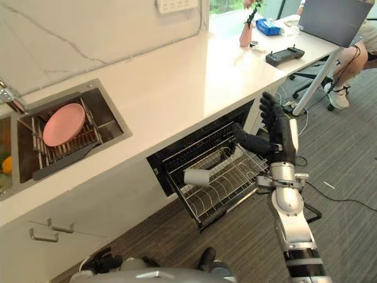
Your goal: Place the dishes in the dishwasher.
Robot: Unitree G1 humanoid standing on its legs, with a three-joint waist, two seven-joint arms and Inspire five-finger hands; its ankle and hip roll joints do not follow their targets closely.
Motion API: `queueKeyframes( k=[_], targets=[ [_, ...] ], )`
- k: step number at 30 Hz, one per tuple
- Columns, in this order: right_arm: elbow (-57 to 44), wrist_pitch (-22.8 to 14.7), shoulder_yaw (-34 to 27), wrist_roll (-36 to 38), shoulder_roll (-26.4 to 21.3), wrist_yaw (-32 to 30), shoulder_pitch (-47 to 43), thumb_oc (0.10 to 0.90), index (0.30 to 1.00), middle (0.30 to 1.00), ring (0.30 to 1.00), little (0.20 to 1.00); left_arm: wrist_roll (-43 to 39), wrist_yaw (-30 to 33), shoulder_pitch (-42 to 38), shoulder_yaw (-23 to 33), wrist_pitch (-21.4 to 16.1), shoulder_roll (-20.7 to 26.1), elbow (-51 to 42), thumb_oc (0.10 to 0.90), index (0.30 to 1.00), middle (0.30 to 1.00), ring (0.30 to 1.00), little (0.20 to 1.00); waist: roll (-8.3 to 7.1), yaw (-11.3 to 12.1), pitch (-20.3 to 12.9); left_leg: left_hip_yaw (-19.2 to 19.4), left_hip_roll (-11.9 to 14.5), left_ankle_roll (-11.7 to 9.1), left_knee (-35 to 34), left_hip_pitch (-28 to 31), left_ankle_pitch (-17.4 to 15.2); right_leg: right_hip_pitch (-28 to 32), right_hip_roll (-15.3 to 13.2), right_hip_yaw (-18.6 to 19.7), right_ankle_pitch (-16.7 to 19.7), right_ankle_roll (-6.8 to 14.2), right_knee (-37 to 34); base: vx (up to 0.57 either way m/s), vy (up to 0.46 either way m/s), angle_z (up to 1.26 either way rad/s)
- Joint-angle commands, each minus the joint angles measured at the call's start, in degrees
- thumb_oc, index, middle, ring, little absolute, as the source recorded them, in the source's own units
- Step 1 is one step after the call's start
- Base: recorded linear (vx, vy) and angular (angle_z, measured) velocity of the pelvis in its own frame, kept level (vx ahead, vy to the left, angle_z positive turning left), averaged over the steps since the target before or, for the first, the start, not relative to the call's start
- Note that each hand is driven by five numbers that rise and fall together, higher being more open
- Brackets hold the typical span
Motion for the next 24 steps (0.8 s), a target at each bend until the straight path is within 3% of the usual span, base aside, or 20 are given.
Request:
queueKeyframes(
  k=[1, 3, 4, 5, 6, 7, 8, 9, 11, 12, 13, 15, 16, 18, 20, 21, 24],
  targets=[
    [-5.33, -4.57, -3.40, 1.66, 0.15, -0.07, -1.93, 0.800, 0.900, 0.900, 0.900, 0.900, 3.93, 1.65, 0.92, -1.22, 0.76, -0.95, 3.31, 0.800, 0.900, 0.900, 0.900, 0.900, -0.36, 0.74, -0.46, 0.01, -1.23, 1.88, -10.06, 6.31, 8.89, 2.83, -5.69, 0.24, -3.92, 7.60, 2.20, -0.01, 0.421, 0.11],
    [-5.52, -4.52, -4.95, 0.70, -1.71, 0.14, -0.92, 0.800, 0.900, 0.900, 0.900, 0.900, 5.53, 2.87, 0.17, -1.13, 0.62, -1.52, 3.91, 0.800, 0.900, 0.900, 0.900, 0.900, 0.92, -0.32, -2.08, -0.02, 2.77, 0.79, -14.68, 11.98, 12.46, 1.66, -8.95, -2.36, -1.83, 9.27, 2.17, -0.06, 0.546, -0.02],
    [-5.54, -4.51, -5.01, 0.71, -1.98, 0.14, -0.89, 0.800, 0.900, 0.900, 0.900, 0.900, 5.59, 2.91, 0.10, -1.18, 0.59, -1.80, 3.99, 0.800, 0.900, 0.900, 0.900, 0.900, 1.18, -0.55, -2.02, -0.20, 2.48, 0.68, -15.53, 12.25, 13.00, 1.86, -8.99, -2.64, -1.76, 9.46, 2.21, -0.05, 0.532, 0.18],
    [-6.37, -4.53, -6.08, 0.92, -2.78, 0.25, -0.62, 0.800, 0.900, 0.900, 0.900, 0.900, 5.61, 2.32, -0.37, -1.67, 0.60, -2.47, 3.65, 0.800, 0.900, 0.900, 0.900, 0.900, 2.42, -1.37, -2.73, -0.63, 1.64, 0.82, -18.93, 13.24, 12.01, 1.76, -10.34, -3.27, -0.95, 10.47, 2.58, 0.03, 0.624, 0.61],
    [-6.99, -4.54, -7.65, 1.52, -3.84, 0.45, -0.80, 0.800, 0.900, 0.900, 0.900, 0.900, 6.66, 1.54, -0.75, -3.96, 0.39, -3.39, 2.61, 0.800, 0.900, 0.900, 0.900, 0.900, 3.96, -2.36, -3.42, -1.71, 0.14, 0.78, -21.68, 12.33, 11.51, 1.48, -13.57, -3.35, 0.93, 11.65, 4.00, 0.02, 0.635, 0.93],
    [-7.07, -4.49, -7.79, 1.55, -3.90, 0.48, -0.70, 0.800, 0.900, 0.900, 0.900, 0.900, 6.67, 1.54, -0.75, -4.06, 0.41, -3.45, 2.58, 0.800, 0.900, 0.900, 0.900, 0.900, 3.94, -2.45, -3.54, -1.80, -0.16, 0.98, -21.87, 12.18, 11.52, 1.39, -13.86, -3.57, 1.05, 11.77, 4.10, 0.07, 0.655, 1.11],
    [-6.70, -3.97, -8.05, 2.22, -3.64, 0.56, -0.77, 0.800, 0.900, 0.900, 0.900, 0.900, 7.84, 1.10, -1.26, -5.83, 0.42, -3.45, 1.64, 0.800, 0.900, 0.900, 0.900, 0.900, 3.98, -2.99, -3.88, -3.10, -2.48, 1.72, -23.04, 11.44, 10.25, 1.60, -16.41, -3.64, 2.47, 12.59, 5.21, 0.15, 0.679, 1.07],
    [-5.98, -3.09, -8.10, 2.98, -2.49, 0.87, -0.88, 0.800, 0.900, 0.900, 0.900, 0.900, 8.13, 0.63, -2.51, -7.84, 0.30, -3.15, 0.52, 0.800, 0.900, 0.900, 0.900, 0.900, 3.57, -3.49, -3.83, -6.73, -8.45, 4.77, -25.38, 11.52, 7.18, 1.83, -21.13, -2.06, 4.38, 13.38, 9.46, 0.15, 0.668, 0.72],
    [-5.99, -3.08, -8.11, 2.98, -2.45, 0.88, -0.89, 0.800, 0.900, 0.900, 0.900, 0.900, 8.13, 0.62, -2.53, -7.85, 0.30, -3.11, 0.53, 0.800, 0.900, 0.900, 0.900, 0.900, 3.42, -3.53, -3.82, -6.75, -8.68, 4.88, -25.48, 11.56, 7.18, 1.80, -21.39, -2.04, 4.37, 13.47, 9.62, 0.11, 0.423, 0.65],
    [-5.01, -2.78, -6.87, 4.12, -0.92, 1.16, -1.93, 0.800, 0.900, 0.900, 0.900, 0.900, 7.93, 0.66, -3.05, -8.82, 0.35, -2.69, 0.04, 0.800, 0.900, 0.900, 0.900, 0.900, 2.79, -4.07, -3.21, -7.45, -13.21, 7.95, -27.65, 13.42, 5.25, 0.01, -25.86, 0.49, 8.61, 15.06, 16.91, 0.18, 0.582, 0.65],
    [-4.78, -2.77, -5.63, 4.28, -0.22, 1.52, -2.93, 0.800, 0.900, 0.900, 0.900, 0.900, 7.65, 0.75, -2.97, -8.76, 0.45, -2.47, -0.01, 0.800, 0.900, 0.900, 0.900, 0.900, 2.17, -4.02, -2.71, -7.92, -15.33, 9.72, -28.02, 14.31, 3.86, -1.30, -28.63, 1.59, 10.97, 15.75, 21.58, 0.23, 0.698, 0.35],
    [-4.77, -2.57, -3.55, 3.98, -0.04, 2.24, -4.47, 0.800, 0.900, 0.900, 0.900, 0.900, 7.36, 0.92, -3.16, -8.59, 0.73, -2.18, 0.43, 0.800, 0.900, 0.900, 0.900, 0.900, 2.12, -3.81, -2.19, -7.93, -16.81, 11.04, -28.27, 15.00, 2.69, -2.56, -29.98, 1.02, 12.27, 16.24, 26.50, 0.16, 0.410, 0.48],
    [-5.22, -2.22, -1.91, 3.49, -0.17, 3.46, -4.94, 0.800, 0.900, 0.900, 0.900, 0.900, 7.22, 0.99, -3.50, -8.69, 1.25, -1.99, 1.48, 0.800, 0.900, 0.900, 0.900, 0.900, 2.04, -4.80, -1.43, -9.17, -17.10, 11.73, -28.27, 15.32, 2.23, -5.73, -27.51, 4.09, 11.20, 16.26, 31.17, 0.16, 0.318, 0.39],
    [-5.86, -2.16, -1.31, 3.99, -0.36, 4.44, -4.58, 0.800, 0.900, 0.900, 0.900, 0.900, 6.97, 0.88, -3.77, -8.25, 1.37, -1.97, 2.04, 0.800, 0.900, 0.900, 0.900, 0.900, 1.78, -4.97, -1.54, -9.12, -17.05, 11.63, -28.27, 15.32, 2.17, -6.52, -25.29, 4.85, 9.28, 15.79, 29.29, 0.10, 0.119, 0.12],
    [-6.34, -2.12, -0.15, 5.01, -1.07, 6.40, -4.11, 0.800, 0.900, 0.900, 0.900, 0.900, 5.76, 0.54, -3.71, -7.00, 1.90, -2.22, 3.57, 0.800, 0.900, 0.900, 0.900, 0.900, 1.44, -5.02, -1.88, -9.99, -17.08, 11.05, -28.27, 15.09, 2.45, -8.60, -21.01, 5.10, 7.07, 15.02, 24.68, 0.11, -0.026, 0.08],
    [-7.24, -2.36, 0.22, 4.25, -1.79, 6.48, -3.85, 0.800, 0.900, 0.900, 0.900, 0.900, 5.03, 0.08, -4.17, -5.97, 2.02, -2.21, 4.05, 0.800, 0.900, 0.900, 0.900, 0.900, 0.62, -5.41, -1.80, -11.54, -17.42, 10.69, -28.27, 15.05, 2.70, -9.49, -18.56, 7.68, 6.31, 15.61, 19.68, 0.08, -0.067, 0.04],
    [-8.52, -2.45, 0.59, 2.55, -1.75, 6.82, -3.38, 0.800, 0.900, 0.900, 0.900, 0.900, 5.30, -0.09, -4.35, -5.08, 2.03, -2.55, 5.05, 0.800, 0.900, 0.900, 0.900, 0.900, -0.10, -4.99, -2.60, -12.13, -17.45, 10.61, -28.27, 15.16, 2.70, -7.85, -16.30, 9.07, 5.75, 14.93, 16.54, 0.10, -0.079, 0.64]
  ],
)
